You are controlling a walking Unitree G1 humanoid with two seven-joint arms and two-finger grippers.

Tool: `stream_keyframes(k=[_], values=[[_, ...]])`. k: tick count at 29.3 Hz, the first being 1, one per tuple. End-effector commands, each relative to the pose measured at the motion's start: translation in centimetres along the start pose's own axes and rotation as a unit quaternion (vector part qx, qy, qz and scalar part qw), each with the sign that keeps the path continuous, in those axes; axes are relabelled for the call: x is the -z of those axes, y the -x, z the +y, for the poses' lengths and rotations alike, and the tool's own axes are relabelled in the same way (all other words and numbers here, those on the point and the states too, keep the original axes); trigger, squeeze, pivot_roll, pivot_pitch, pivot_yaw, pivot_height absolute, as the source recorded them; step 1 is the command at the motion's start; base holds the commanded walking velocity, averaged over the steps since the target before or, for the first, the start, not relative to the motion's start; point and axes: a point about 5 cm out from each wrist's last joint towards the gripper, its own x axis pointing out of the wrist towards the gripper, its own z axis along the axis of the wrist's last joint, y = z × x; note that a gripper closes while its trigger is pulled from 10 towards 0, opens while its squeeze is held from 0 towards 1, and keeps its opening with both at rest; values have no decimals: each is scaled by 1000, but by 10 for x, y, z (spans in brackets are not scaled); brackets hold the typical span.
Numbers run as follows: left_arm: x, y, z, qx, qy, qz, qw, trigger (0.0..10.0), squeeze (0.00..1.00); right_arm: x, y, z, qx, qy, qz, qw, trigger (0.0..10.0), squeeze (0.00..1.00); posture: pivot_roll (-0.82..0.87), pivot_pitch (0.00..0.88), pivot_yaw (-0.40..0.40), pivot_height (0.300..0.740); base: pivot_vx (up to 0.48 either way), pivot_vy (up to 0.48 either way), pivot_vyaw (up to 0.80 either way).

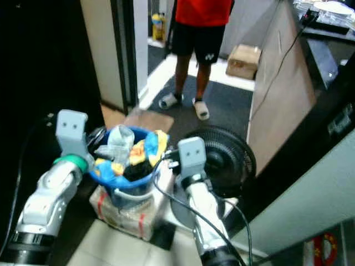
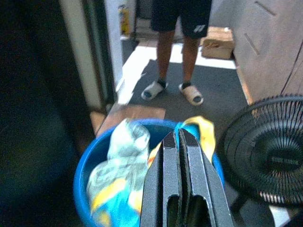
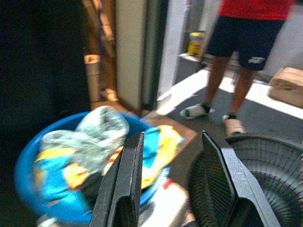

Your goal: Clothes washing

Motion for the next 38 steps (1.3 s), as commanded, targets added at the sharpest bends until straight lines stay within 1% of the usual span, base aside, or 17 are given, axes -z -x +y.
stream_keyframes(k=[1, 10, 12, 26, 38], values=[[4, 1, 5, -11, 1, 8, 1000, 10000, 0, 1, 0, 2, -6, 1, 3, 1000, 10000, 0, 122, 29, 8, 740, 0, 0, 794], [4, 1, 6, -13, 1, 8, 1000, 10000, 0, 1, -1, 2, -8, -2, 0, 1000, 10000, 0, 122, 29, 8, 740, 0, 0, 755], [5, 1, 6, -15, -4, 10, 1000, 10000, 0, -1, -1, 2, -5, -15, -4, 1000, 10000, 0, 124, 31, 7, 740, 0, 0, 0], [5, 0, 4, -8, -4, 9, 1000, 10000, 0, 2, -1, 3, -6, -13, 0, 1000, 10000, 0, 124, 31, 14, 740, 0, 0, 0], [4, -1, 3, -5, -9, 2, 1000, 10000, 0, 4, 0, 4, -8, -12, 3, 1000, 10000, 0, 123, 32, 14, 740, 461, 0, 0]])
